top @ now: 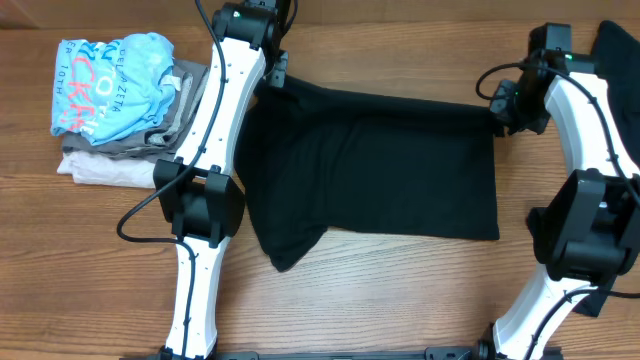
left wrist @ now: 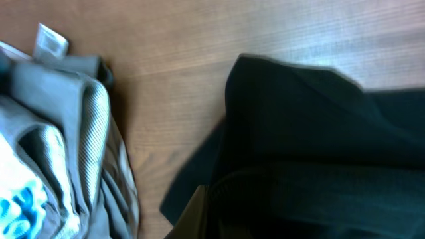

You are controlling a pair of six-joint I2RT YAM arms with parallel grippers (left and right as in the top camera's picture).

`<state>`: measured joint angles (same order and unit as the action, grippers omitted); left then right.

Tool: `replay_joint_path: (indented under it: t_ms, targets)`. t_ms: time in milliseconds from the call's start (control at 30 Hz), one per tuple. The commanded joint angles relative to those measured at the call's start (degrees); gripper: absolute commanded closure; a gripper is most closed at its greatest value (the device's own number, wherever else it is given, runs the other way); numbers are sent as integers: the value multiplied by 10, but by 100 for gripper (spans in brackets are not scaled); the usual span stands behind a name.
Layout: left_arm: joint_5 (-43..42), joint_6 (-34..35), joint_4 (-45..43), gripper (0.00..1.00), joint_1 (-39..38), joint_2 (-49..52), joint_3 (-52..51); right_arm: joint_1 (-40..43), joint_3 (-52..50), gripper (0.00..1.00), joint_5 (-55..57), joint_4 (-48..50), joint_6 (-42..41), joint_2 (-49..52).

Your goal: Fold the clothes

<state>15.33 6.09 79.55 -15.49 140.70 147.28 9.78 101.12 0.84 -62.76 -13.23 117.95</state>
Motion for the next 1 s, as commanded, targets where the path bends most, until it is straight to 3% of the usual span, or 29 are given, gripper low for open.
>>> replay_joint_path:
  t_ms: [0, 433, 500, 633, 700, 767, 900, 967]
  targets:
    - [-33, 8, 37, 96, 4, 6, 1, 20, 5, 95, 3, -8, 2, -2]
    - [-95, 7, 126, 96, 2, 6, -14, 21, 5, 88, -1, -35, 13, -2]
    - [-105, 7, 131, 96, 0, 6, -24, 21, 5, 84, -1, -41, 14, -2]
    - [-124, -10, 151, 91, -3, 6, -64, 21, 5, 63, -1, -51, 14, -2]
    - [-124, -14, 162, 77, -6, 6, -93, 21, 5, 51, -1, -51, 13, -2]
    - [-124, -14, 165, 46, -7, 6, -117, 21, 5, 33, -1, -51, 13, -2]
    - [-124, -10, 159, 10, -2, 5, -126, 22, 5, 21, -12, -51, 14, -2]
    - [-124, -2, 148, 3, 5, 3, -121, 23, 5, 20, -30, -52, 16, -2]
